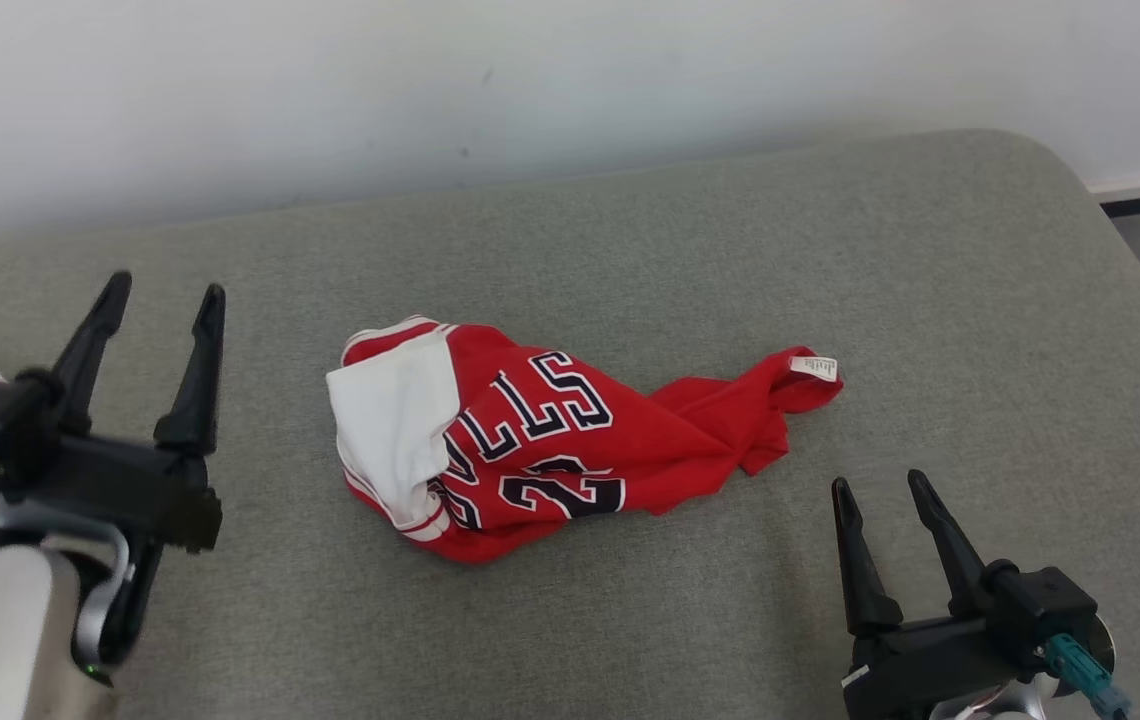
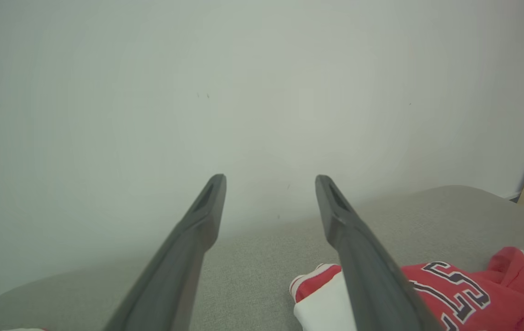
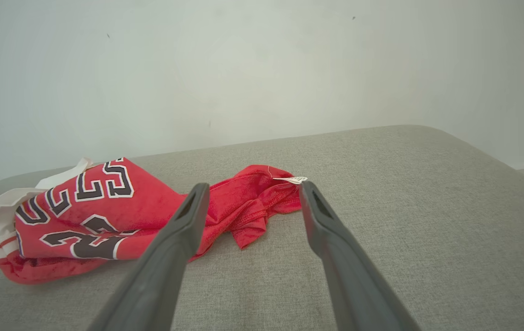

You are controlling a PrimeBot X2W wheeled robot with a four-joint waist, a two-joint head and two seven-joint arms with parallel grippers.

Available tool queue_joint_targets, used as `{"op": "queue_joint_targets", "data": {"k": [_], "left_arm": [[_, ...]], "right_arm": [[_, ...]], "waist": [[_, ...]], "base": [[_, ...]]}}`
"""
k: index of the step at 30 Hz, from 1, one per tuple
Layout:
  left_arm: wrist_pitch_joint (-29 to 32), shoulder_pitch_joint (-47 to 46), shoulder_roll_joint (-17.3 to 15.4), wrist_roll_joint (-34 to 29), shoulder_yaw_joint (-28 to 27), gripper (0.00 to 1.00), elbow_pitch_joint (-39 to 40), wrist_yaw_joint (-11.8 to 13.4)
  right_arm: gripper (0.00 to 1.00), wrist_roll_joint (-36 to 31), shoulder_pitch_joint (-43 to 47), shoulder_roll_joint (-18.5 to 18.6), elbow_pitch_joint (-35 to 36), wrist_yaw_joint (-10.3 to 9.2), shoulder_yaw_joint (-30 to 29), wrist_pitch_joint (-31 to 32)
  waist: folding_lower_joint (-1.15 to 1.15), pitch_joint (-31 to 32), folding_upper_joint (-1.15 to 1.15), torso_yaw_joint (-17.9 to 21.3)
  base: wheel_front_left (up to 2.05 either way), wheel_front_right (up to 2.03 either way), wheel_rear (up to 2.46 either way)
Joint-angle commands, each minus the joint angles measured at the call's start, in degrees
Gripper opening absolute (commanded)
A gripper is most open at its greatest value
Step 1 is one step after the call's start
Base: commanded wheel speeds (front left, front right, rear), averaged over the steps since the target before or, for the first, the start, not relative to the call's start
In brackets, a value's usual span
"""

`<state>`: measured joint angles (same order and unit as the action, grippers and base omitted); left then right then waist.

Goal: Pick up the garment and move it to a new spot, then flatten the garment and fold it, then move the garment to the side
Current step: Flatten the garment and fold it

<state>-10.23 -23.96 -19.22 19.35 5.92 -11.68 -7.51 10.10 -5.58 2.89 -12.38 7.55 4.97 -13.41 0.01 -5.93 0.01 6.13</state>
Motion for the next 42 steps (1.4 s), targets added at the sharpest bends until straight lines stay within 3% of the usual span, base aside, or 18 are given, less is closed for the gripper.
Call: {"op": "queue_joint_targets", "data": {"k": [1, 9, 18, 25, 31, 32, 34, 39, 42], "left_arm": [[1.08, -2.29, -1.11, 1.84, 1.30, 1.00, -0.41, 0.13], [9.21, -14.54, -8.00, 10.86, 12.52, 1.00, -4.21, 0.11], [15.27, -17.66, -14.18, 18.21, 24.29, 1.00, -11.22, 0.11], [17.23, -17.96, -16.68, 22.26, 29.73, 1.00, -17.55, 0.11], [18.12, -18.66, -16.85, 25.73, 33.74, 1.00, -21.67, 0.11], [17.99, -18.92, -16.68, 25.98, 34.14, 0.53, -22.31, 0.11], [17.64, -19.44, -16.64, 26.02, 35.64, 0.00, -22.95, 0.11], [14.44, -20.83, -17.04, 26.51, 36.58, 0.00, -23.74, 0.12], [9.04, -21.65, -16.64, 27.41, 35.28, 0.00, -23.44, 0.11]], "right_arm": [[1.00, 0.56, -0.73, -0.02, -0.19, -0.12, 0.11, -0.42], [1.00, 2.34, -3.40, -0.02, -2.35, -0.12, 1.17, -1.49], [1.00, 3.13, -4.97, -0.03, -3.25, -0.12, 1.50, -1.87], [1.00, 3.03, -5.42, -0.02, -2.65, -0.12, 1.18, -1.85], [1.00, 2.73, -5.67, -0.02, -2.33, -0.12, 1.31, -1.86], [1.00, 2.67, -5.68, -0.02, -2.26, -0.12, 1.36, -1.86], [1.00, 2.58, -5.66, -0.02, -2.12, -0.12, 1.32, -1.86], [1.00, 2.24, -5.30, -0.02, -1.87, -0.12, 0.87, -1.85], [1.00, 1.94, -4.43, -0.02, -1.84, -0.12, 0.34, -1.86]], "waist": [[-0.01, -2.53, -0.01, 2.56], [-0.01, -5.93, -0.01, 7.01], [-0.01, -7.32, -0.01, 9.86], [-0.01, -8.08, -0.01, 10.56], [-0.01, -8.69, -0.01, 10.78], [-0.01, -8.75, -0.01, 10.78], [-0.01, -8.77, -0.01, 10.73], [-0.01, -8.47, -0.01, 10.12], [-0.01, -7.27, -0.01, 8.55]], "base": [[0.00, 0.00, 0.00], [0.00, 0.00, 0.00], [0.00, 0.00, 0.00], [0.00, 0.00, 0.00], [0.00, 0.00, 0.00], [0.00, 0.00, 0.00], [0.00, 0.00, 0.00], [0.00, 0.00, 0.00], [0.00, 0.00, 0.00]]}}
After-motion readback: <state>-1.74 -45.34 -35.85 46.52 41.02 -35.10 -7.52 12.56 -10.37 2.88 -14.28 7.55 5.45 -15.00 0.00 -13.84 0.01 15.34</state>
